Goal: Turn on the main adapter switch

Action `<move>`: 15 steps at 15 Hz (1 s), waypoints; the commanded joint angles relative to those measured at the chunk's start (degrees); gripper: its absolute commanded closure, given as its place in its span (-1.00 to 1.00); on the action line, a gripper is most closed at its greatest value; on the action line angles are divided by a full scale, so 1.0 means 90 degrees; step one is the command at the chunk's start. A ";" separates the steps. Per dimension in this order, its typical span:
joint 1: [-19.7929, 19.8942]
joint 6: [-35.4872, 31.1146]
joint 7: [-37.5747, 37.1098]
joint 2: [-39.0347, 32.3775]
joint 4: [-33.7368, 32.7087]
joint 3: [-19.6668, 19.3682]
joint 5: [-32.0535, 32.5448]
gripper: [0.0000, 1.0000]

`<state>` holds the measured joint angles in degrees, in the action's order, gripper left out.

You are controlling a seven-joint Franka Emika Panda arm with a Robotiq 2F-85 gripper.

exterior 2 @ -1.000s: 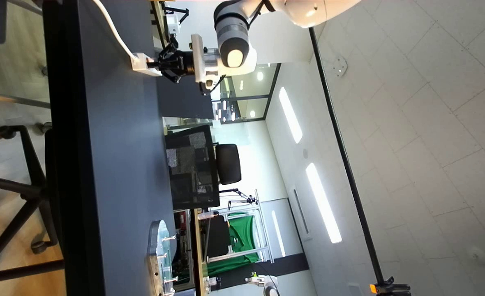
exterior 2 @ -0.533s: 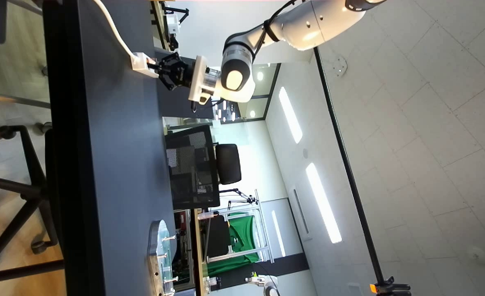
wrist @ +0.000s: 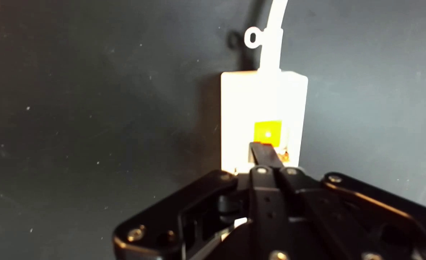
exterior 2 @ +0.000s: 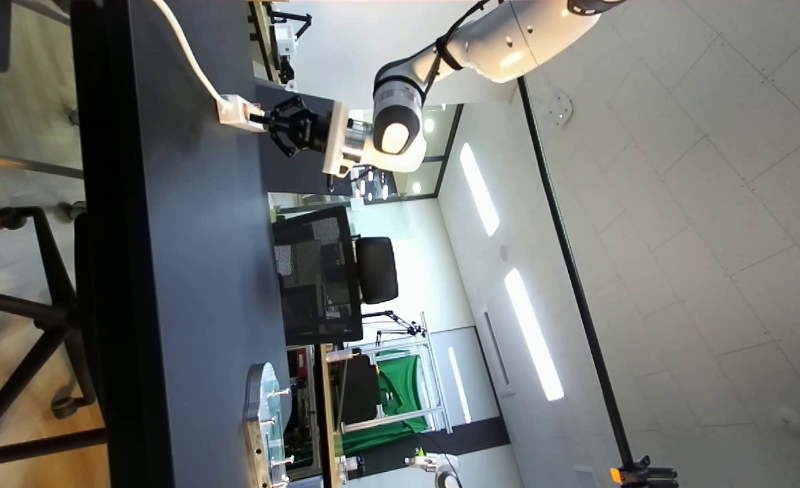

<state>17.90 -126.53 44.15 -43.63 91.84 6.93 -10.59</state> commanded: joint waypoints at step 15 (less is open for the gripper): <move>-0.1215 0.0487 -0.1016 0.1794 0.1030 -0.0741 0.2165 -0.87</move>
<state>6.68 -122.28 35.06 -27.47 101.23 -0.06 8.79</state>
